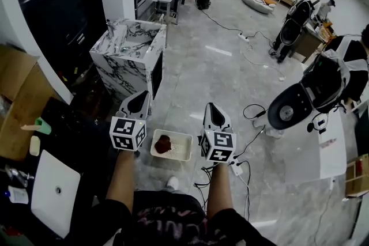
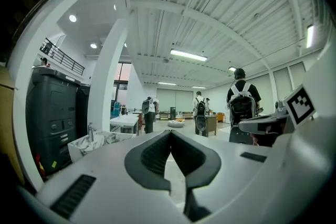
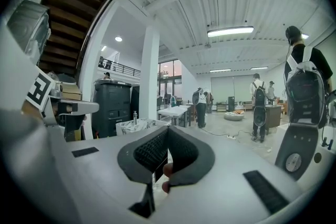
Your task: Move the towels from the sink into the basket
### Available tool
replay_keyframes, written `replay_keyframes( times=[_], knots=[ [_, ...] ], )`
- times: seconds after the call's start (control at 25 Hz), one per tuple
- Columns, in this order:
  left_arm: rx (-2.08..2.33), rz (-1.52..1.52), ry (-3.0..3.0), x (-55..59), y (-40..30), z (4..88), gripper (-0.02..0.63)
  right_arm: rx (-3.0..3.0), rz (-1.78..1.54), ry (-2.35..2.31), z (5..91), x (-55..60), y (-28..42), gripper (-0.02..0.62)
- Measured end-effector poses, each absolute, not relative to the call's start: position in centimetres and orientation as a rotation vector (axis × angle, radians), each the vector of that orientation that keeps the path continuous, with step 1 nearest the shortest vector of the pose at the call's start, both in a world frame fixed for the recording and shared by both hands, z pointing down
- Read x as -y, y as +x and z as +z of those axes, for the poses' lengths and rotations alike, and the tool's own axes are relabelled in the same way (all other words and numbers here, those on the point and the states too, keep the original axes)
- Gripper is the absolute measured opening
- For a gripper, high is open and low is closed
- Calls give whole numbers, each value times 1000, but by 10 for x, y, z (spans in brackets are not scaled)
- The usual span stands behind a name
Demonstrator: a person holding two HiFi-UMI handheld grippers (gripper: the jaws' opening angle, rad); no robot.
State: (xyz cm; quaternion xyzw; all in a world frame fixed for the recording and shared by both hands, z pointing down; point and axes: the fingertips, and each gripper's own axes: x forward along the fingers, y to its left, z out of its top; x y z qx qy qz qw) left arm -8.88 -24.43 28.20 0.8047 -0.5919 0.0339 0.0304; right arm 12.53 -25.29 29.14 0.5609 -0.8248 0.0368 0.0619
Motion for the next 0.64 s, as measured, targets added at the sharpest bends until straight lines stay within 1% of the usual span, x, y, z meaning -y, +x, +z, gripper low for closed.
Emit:
replay_keyframes(
  times=[0.32,0.64],
  knots=[
    [1828,126,2512,234,-82,276,15,2511,88,1698,282,244,119,14],
    [1842,160,2520,228,-94,283,15,2521,65,1696,279,242,108,14]
  ],
)
